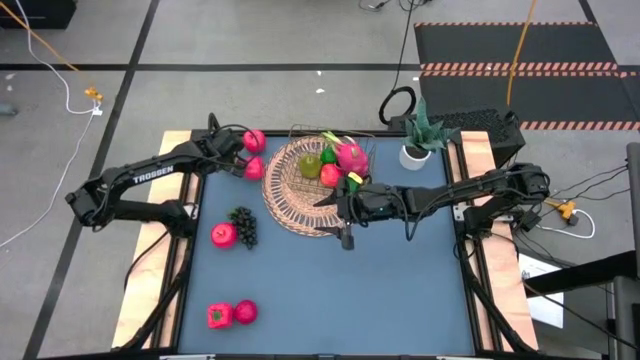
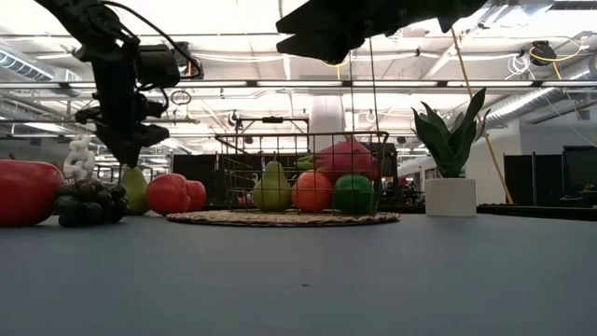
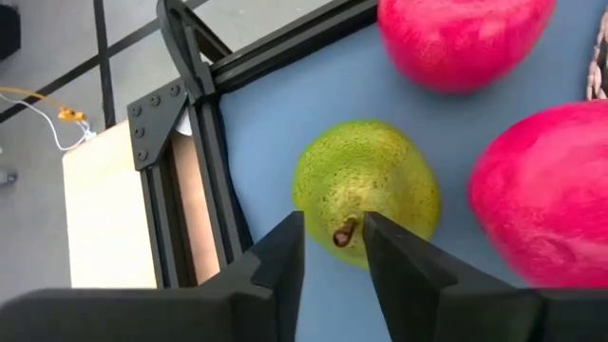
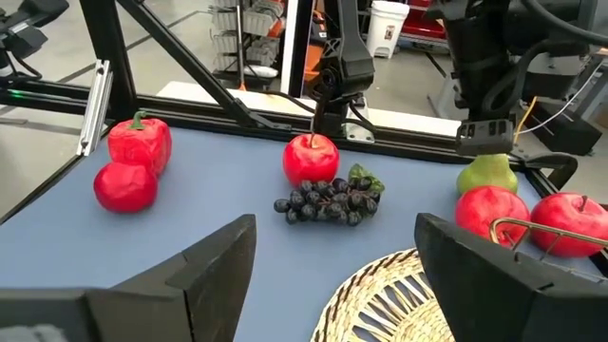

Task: Build produce basket
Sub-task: Put the pear into the gold wire basket

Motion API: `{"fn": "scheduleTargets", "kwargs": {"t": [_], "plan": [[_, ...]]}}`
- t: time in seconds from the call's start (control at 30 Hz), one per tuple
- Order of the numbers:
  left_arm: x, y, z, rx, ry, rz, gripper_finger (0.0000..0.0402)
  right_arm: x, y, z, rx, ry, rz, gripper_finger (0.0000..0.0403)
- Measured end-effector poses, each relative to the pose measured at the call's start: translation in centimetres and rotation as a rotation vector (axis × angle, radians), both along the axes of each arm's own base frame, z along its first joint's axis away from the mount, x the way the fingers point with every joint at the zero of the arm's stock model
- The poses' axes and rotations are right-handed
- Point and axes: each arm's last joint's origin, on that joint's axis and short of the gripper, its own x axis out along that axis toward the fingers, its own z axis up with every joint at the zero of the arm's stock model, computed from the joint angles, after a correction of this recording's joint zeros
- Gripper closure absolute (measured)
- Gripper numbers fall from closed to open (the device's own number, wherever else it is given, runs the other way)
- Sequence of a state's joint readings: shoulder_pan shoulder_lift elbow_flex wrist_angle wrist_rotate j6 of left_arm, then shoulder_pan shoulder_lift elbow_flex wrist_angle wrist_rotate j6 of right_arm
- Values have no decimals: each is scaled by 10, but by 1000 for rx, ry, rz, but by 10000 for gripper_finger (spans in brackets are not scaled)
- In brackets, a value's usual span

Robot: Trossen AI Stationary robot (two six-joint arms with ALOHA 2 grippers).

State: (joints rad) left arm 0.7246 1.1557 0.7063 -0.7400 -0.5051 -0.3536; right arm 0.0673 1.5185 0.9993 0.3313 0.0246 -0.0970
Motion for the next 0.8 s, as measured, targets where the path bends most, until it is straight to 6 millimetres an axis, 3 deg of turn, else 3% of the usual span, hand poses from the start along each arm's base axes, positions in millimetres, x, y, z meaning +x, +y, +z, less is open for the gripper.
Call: {"fn": "scheduleTargets", "kwargs": {"t": [0.33,0.57,0.8], "plan": [[3,2,0,-2,-11,-64,389,0,0,0,-1,1,0,119],[3,-4,3,-6,28,-138,385,-1,0,-2,4,22,-2,119],[1,-32,39,155,-106,-220,392,-5,0,-13,21,144,-11,119]]}}
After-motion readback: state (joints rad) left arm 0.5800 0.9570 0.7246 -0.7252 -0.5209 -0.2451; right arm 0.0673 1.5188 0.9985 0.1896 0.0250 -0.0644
